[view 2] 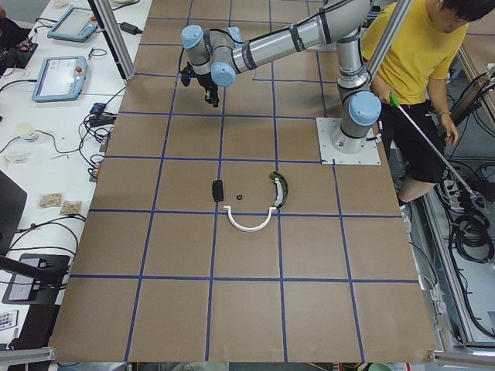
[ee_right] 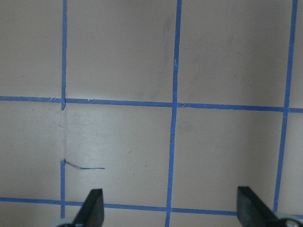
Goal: Place bearing gear from tray to pile
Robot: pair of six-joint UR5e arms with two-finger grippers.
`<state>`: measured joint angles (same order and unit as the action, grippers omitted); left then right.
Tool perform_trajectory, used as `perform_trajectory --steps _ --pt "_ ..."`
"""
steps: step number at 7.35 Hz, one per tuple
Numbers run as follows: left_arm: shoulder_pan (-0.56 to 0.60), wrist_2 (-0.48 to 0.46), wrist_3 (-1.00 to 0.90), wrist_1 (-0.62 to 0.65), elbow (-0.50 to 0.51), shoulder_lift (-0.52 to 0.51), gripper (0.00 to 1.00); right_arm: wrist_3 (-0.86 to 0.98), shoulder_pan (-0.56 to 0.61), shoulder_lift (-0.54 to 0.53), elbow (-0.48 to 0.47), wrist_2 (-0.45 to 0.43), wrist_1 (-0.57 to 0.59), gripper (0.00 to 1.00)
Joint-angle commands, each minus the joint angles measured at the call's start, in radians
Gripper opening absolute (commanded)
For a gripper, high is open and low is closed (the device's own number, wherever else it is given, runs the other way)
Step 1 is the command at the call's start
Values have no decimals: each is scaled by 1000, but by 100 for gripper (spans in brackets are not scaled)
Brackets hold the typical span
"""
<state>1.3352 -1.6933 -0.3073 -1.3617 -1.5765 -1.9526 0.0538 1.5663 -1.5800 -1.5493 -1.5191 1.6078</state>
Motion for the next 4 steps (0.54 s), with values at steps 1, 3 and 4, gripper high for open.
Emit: perform_trajectory --steps 1,3,4 --pt "-235 -35 -211 -5 -26 -3 0 -2 0 0 2 1 1 100" --pt "-326 -45 -231 114 -95 -41 0 0 0 -2 0 2 1 100" --pt "-344 -43 -230 162 -135 -63 0 0 0 0 0 2 1 100"
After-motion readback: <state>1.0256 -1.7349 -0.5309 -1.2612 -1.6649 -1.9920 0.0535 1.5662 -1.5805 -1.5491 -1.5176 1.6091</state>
